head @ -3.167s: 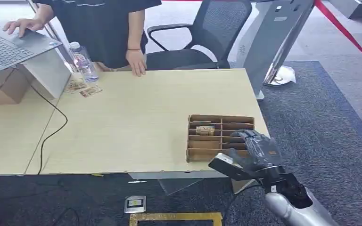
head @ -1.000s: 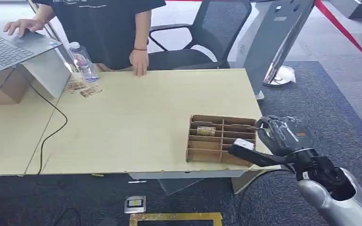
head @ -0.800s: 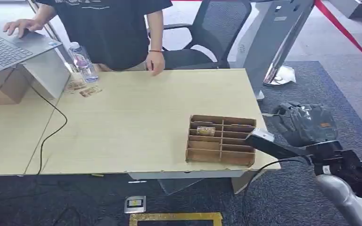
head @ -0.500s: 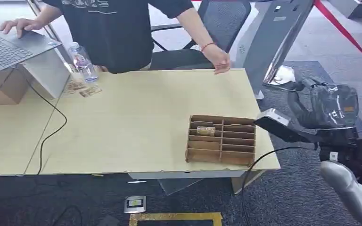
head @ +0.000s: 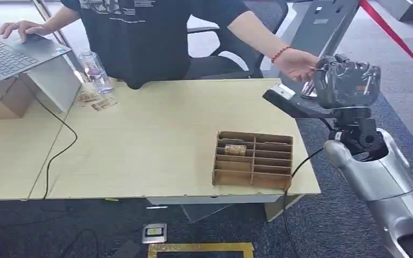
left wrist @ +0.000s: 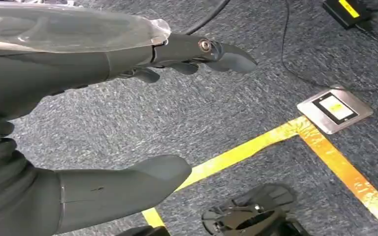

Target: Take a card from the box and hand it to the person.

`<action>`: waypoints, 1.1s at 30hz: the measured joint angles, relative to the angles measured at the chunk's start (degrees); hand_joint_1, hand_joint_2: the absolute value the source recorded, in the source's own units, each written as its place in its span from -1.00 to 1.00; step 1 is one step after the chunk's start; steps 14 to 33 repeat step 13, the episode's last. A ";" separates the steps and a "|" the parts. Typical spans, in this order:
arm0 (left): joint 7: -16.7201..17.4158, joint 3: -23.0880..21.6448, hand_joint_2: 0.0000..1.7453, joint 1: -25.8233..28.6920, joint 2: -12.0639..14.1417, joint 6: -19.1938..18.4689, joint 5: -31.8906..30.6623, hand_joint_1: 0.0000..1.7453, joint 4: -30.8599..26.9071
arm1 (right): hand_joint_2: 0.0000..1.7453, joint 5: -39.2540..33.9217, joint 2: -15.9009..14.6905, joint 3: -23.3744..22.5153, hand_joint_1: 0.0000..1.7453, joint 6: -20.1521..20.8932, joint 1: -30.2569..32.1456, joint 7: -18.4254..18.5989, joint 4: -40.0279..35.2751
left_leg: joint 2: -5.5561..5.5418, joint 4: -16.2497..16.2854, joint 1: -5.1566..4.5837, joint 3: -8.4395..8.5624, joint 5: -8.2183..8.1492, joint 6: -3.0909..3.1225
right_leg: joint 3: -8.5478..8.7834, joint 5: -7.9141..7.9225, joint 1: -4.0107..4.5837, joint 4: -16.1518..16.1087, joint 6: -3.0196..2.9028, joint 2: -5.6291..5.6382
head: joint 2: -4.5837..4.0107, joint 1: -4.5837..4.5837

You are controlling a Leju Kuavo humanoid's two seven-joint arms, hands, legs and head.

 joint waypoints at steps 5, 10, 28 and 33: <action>0.33 -0.13 1.00 -0.10 0.02 0.02 0.04 -1.00 0.00 | 1.00 -2.43 2.78 2.73 1.00 3.00 -5.00 -0.81 9.61 | -0.02 0.00 0.01 0.00 0.00 0.00 | 0.00 0.00 0.01 0.00 0.00 0.00 | 0.00 -0.02; 0.28 -0.13 1.00 -0.03 0.07 0.04 0.35 -1.00 0.00 | 1.00 -7.89 4.78 4.83 -1.00 5.81 -7.60 -2.84 15.75 | -0.03 0.00 0.01 -0.01 0.00 0.00 | 0.00 0.00 0.01 0.00 0.00 -0.02 | 0.00 -0.02; 0.24 -0.13 1.00 0.13 0.18 0.13 0.74 -1.00 0.00 | 1.00 -10.54 5.40 5.59 -1.00 7.21 -8.02 -2.95 17.30 | -0.03 0.00 0.01 0.00 0.00 0.00 | -0.01 0.00 0.00 0.00 0.00 -0.01 | 0.00 -0.02; 0.24 -0.13 1.00 0.13 0.18 0.13 0.74 -1.00 0.00 | 1.00 -10.54 5.40 5.59 -1.00 7.21 -8.02 -2.95 17.30 | -0.03 0.00 0.01 0.00 0.00 0.00 | -0.01 0.00 0.00 0.00 0.00 -0.01 | 0.00 -0.02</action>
